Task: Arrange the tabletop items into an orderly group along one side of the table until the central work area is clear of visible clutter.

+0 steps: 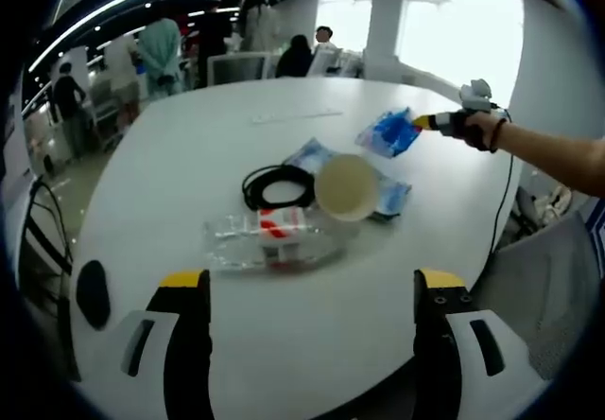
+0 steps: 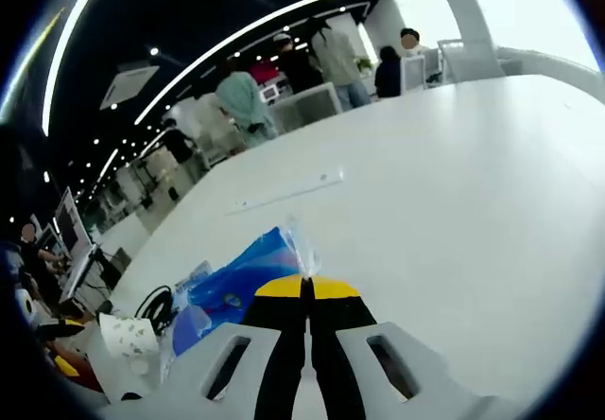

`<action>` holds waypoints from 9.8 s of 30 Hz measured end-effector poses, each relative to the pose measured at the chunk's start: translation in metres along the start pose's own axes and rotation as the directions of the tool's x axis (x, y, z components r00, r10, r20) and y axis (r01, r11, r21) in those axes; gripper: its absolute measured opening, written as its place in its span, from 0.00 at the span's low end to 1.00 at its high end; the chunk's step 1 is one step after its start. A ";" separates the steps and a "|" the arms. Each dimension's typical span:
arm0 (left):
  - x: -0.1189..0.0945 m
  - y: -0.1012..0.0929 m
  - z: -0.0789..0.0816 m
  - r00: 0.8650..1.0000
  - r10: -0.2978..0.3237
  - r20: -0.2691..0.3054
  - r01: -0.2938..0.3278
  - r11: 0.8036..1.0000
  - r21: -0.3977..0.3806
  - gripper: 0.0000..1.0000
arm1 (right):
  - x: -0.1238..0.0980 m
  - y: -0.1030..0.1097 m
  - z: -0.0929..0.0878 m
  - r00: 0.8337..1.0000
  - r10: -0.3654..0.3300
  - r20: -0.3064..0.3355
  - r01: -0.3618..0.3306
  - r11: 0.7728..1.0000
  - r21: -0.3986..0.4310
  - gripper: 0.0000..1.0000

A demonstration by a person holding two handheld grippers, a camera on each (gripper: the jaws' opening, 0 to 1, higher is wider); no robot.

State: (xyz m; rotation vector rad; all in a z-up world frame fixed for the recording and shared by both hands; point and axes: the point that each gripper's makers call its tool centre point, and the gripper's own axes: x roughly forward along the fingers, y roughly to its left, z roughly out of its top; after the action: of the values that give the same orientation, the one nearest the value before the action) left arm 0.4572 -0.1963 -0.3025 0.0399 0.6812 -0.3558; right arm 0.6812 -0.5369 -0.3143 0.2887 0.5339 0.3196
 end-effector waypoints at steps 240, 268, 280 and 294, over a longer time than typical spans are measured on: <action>0.014 0.009 0.029 0.999 0.001 0.039 -0.002 1.000 0.010 0.84 | -0.027 0.227 -0.084 0.952 0.169 -0.257 -0.302 0.676 -0.672 0.01; 0.011 0.008 0.032 0.999 0.001 0.054 -0.002 1.000 0.021 0.85 | -0.062 0.216 -0.117 0.884 0.099 -0.457 -0.327 0.829 -0.454 0.01; 0.010 0.008 0.037 0.997 0.001 0.075 -0.003 1.000 0.020 0.85 | -0.071 0.207 -0.133 0.858 0.079 -0.508 -0.303 0.876 -0.375 0.01; 0.010 0.007 0.039 0.997 -0.003 0.080 0.001 1.000 0.024 0.85 | -0.082 0.201 -0.152 0.793 0.038 -0.608 -0.283 0.907 -0.312 0.01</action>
State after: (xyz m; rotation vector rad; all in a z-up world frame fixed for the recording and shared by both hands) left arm 0.4903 -0.1991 -0.2791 0.0475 0.5974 -0.3654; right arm 0.4881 -0.3558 -0.3325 -0.1728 1.0506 0.6896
